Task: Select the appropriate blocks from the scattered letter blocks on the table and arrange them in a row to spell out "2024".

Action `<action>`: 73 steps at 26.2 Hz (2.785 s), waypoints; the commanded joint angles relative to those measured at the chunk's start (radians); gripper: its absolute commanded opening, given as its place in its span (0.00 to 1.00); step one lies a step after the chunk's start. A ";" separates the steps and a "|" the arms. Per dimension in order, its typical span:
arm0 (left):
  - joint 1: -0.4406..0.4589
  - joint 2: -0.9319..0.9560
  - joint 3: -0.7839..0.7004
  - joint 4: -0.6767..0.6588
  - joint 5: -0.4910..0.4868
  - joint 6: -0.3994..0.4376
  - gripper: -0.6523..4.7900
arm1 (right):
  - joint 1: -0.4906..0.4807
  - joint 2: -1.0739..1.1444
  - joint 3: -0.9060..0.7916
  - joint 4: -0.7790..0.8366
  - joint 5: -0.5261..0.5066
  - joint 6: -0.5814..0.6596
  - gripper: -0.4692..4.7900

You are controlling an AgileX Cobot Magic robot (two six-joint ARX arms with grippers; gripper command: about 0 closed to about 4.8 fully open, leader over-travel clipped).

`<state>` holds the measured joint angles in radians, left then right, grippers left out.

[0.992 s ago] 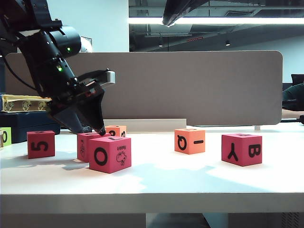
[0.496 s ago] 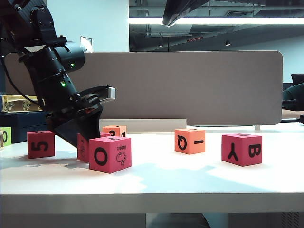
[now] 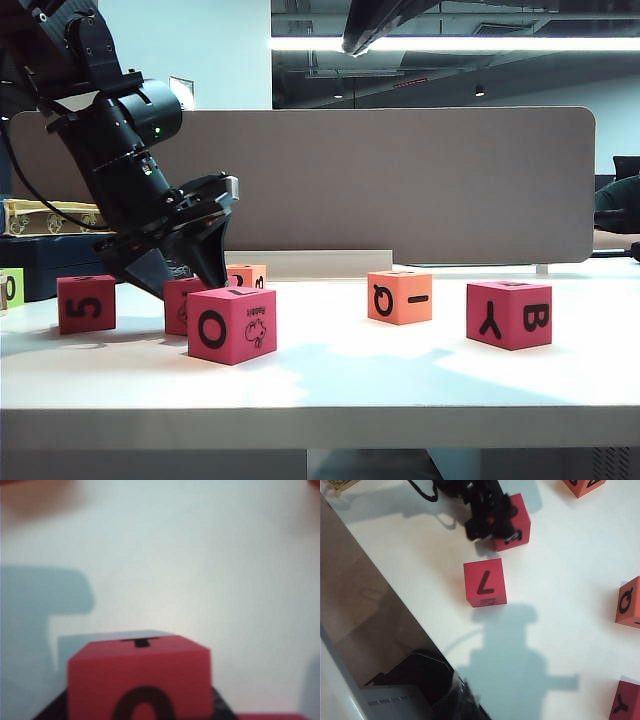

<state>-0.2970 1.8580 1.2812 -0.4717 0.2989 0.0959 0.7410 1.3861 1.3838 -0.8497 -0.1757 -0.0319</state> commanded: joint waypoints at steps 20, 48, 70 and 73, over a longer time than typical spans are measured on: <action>-0.123 -0.003 0.003 0.124 -0.261 -0.388 0.56 | 0.000 -0.002 0.004 0.013 0.002 -0.003 0.09; -0.122 0.012 0.004 0.189 -0.259 -0.293 1.00 | 0.000 -0.002 0.004 0.009 0.002 -0.003 0.09; -0.133 0.011 0.003 0.095 -0.189 -0.313 1.00 | 0.000 -0.002 0.004 0.013 0.002 -0.003 0.09; -0.133 0.011 0.003 0.092 -0.182 -0.313 1.00 | 0.000 -0.002 0.004 0.013 0.003 -0.003 0.09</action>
<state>-0.4278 1.8744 1.2816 -0.3840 0.1097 -0.2176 0.7406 1.3861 1.3838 -0.8505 -0.1757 -0.0322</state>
